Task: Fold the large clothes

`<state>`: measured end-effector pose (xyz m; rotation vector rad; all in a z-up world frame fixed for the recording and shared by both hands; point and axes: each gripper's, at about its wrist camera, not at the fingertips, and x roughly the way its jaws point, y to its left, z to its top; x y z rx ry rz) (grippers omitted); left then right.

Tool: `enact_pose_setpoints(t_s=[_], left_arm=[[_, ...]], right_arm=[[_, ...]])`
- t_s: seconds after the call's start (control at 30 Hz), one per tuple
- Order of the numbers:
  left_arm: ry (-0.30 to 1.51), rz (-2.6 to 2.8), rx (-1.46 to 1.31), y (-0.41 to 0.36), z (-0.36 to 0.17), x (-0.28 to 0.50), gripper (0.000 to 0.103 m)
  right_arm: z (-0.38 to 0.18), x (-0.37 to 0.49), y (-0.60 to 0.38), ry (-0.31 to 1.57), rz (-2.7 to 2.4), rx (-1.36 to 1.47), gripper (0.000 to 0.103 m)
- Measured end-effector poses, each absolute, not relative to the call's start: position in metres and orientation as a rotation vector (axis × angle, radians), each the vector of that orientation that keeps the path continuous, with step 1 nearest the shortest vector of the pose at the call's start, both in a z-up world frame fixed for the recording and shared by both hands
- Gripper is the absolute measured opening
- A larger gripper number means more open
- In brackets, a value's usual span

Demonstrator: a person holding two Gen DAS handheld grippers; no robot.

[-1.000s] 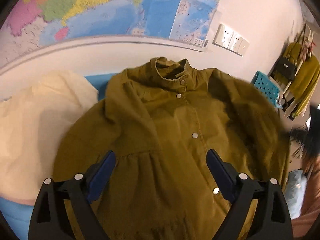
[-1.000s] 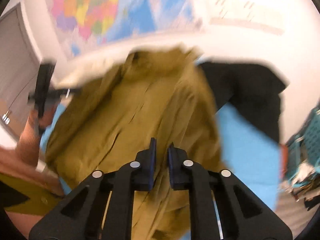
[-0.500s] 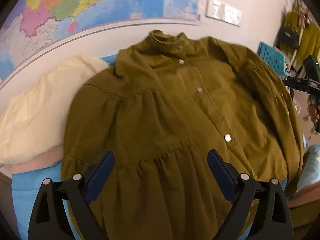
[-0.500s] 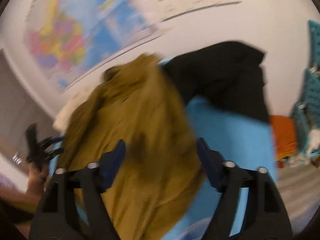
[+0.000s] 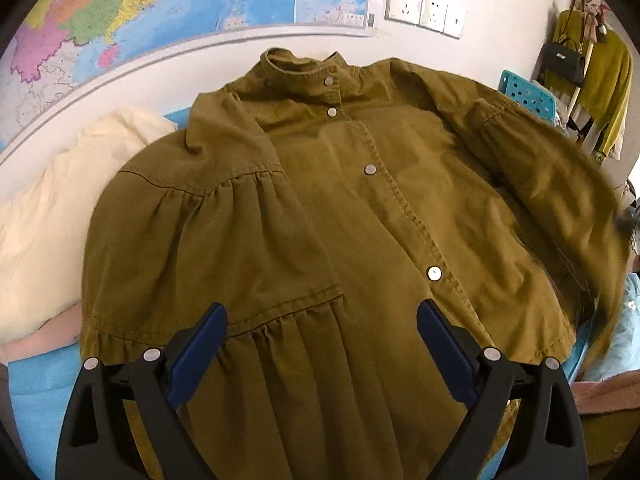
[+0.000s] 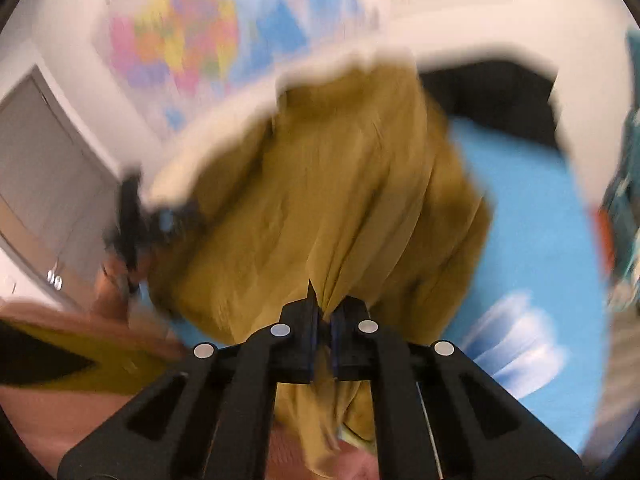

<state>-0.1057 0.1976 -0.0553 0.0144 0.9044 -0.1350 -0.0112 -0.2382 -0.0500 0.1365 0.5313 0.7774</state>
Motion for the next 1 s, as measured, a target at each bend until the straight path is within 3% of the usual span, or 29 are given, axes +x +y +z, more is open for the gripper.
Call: enact_pose_setpoints(t_s=[0.13, 0.23, 0.53, 0.6, 0.67, 0.7, 0.93, 1.0], left_arm=[[0.875, -0.116, 0.038, 0.205, -0.048, -0.117, 0.092], [0.882, -0.113, 0.032, 0.213, -0.048, -0.126, 0.094], [0.962, -0.132, 0.125, 0.195, -0.076, -0.156, 0.095], [0.977, -0.099, 0.136, 0.195, -0.081, -0.156, 0.070], [0.991, -0.034, 0.109, 0.208, -0.077, -0.152, 0.013], [0.988, -0.017, 0.065, 0.219, -0.070, -0.150, 0.006], [0.741, 0.220, -0.148, 0.325, 0.042, -0.161, 0.006], [0.728, 0.380, -0.171, 0.357, 0.054, -0.159, 0.017]], right_arm=[[0.020, 0.010, -0.271, 0.368, 0.620, 0.102, 0.005], [0.036, 0.051, -0.275, 0.372, 0.540, 0.082, 0.005], [-0.052, 0.143, -0.243, 0.611, 0.588, 0.174, 0.006], [-0.064, 0.146, -0.237, 0.638, 0.619, 0.204, 0.008], [-0.067, 0.143, -0.232, 0.639, 0.641, 0.208, 0.008], [-0.067, 0.141, -0.228, 0.638, 0.651, 0.202, 0.009], [-0.063, 0.129, -0.221, 0.612, 0.671, 0.150, 0.010], [-0.064, 0.130, -0.225, 0.609, 0.670, 0.160, 0.011]])
